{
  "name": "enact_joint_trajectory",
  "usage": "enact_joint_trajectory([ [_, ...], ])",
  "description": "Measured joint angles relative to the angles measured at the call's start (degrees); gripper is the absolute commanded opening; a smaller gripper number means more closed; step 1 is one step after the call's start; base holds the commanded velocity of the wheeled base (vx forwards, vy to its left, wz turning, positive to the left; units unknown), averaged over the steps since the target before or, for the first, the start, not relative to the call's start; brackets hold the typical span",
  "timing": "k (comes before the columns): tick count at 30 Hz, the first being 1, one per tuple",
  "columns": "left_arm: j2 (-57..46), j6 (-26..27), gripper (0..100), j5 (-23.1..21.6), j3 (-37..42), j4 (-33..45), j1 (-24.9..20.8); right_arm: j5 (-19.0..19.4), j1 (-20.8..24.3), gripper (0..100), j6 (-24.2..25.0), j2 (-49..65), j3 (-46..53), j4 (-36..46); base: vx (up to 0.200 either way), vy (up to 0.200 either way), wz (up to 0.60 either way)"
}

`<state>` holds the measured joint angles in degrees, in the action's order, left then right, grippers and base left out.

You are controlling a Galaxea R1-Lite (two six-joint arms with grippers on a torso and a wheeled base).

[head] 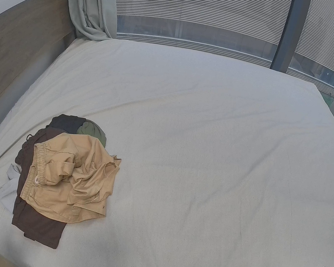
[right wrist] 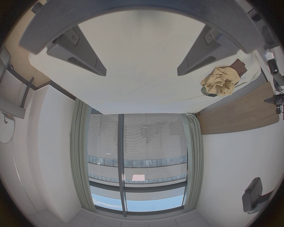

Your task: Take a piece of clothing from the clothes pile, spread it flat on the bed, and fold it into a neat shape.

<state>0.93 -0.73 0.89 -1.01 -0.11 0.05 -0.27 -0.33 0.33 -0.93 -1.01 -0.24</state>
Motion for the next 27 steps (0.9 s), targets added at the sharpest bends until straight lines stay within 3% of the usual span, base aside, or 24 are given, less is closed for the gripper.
enact_joint_trajectory([
  [27,0.0,-1.0,100,0.0,0.0,-0.3,0.0,0.0,0.0,100,0.2,0.0,0.0,0.0,0.0,0.0,0.0],
])
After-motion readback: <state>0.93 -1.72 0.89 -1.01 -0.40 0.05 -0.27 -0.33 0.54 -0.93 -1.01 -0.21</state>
